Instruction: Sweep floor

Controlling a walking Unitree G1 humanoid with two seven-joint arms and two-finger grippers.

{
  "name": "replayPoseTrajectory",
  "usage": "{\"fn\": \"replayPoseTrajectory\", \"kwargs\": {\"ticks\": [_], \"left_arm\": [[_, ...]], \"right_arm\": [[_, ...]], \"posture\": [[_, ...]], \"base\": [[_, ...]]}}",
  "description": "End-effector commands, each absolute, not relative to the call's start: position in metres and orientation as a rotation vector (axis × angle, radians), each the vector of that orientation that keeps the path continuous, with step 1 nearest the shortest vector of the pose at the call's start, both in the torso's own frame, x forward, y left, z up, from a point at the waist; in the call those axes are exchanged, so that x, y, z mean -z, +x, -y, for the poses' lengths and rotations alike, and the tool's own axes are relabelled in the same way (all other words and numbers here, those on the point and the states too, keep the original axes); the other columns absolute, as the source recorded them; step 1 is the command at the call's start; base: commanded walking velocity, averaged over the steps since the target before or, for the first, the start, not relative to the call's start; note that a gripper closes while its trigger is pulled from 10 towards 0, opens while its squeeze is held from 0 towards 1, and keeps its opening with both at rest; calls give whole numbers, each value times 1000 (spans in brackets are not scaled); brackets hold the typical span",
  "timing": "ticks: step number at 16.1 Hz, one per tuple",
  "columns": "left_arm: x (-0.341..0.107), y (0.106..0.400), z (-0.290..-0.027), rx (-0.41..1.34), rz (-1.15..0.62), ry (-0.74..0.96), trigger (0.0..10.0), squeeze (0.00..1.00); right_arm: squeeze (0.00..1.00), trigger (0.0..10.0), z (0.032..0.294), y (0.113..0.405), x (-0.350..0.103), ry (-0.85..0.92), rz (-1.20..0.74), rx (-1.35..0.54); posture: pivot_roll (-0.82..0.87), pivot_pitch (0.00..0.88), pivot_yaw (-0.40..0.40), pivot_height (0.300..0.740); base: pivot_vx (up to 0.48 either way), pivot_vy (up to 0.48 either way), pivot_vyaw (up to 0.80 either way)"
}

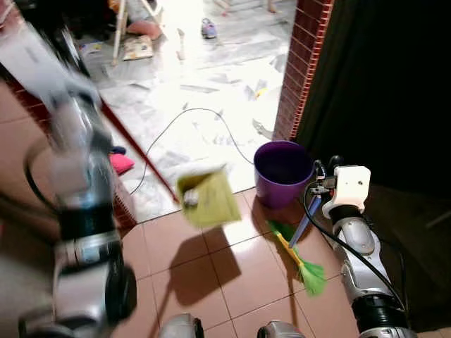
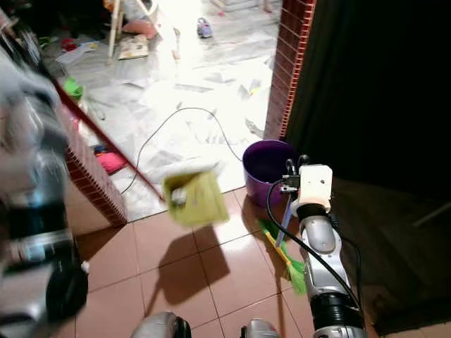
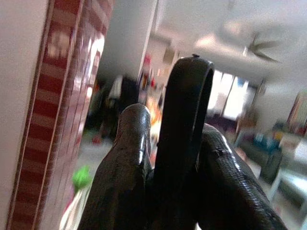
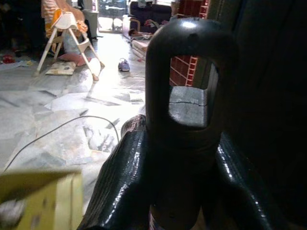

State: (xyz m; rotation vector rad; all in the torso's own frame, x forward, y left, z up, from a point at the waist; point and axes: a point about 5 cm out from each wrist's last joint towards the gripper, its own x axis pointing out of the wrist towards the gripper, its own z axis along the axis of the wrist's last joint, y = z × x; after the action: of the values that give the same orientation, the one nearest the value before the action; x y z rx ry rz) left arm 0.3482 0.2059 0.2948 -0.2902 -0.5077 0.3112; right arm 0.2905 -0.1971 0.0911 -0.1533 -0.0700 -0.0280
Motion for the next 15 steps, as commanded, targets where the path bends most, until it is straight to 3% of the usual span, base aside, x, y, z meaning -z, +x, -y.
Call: {"fn": "replayPoseTrajectory", "kwargs": {"ticks": [1,8,12,15], "left_arm": [[-324,346,-204,-285,633,-320,10000,0],[-343,361,-195,-260,692,-333,10000,0],[-345,364,-195,-254,709,-327,10000,0],[-346,366,-192,-241,713,-328,10000,0]], "right_arm": [[0,10000,197,287,-79,-165,5,31],[0,10000,191,286,-81,-140,19,-1],[0,10000,185,286,-82,-128,23,-25],[0,10000,180,285,-82,-126,29,-46]], "posture": [[-131,0,67,740],[-149,0,77,740],[-143,0,83,740],[-141,0,85,740]], "base": [[0,0,0],[0,0,-684],[359,0,0],[419,0,-800]]}}
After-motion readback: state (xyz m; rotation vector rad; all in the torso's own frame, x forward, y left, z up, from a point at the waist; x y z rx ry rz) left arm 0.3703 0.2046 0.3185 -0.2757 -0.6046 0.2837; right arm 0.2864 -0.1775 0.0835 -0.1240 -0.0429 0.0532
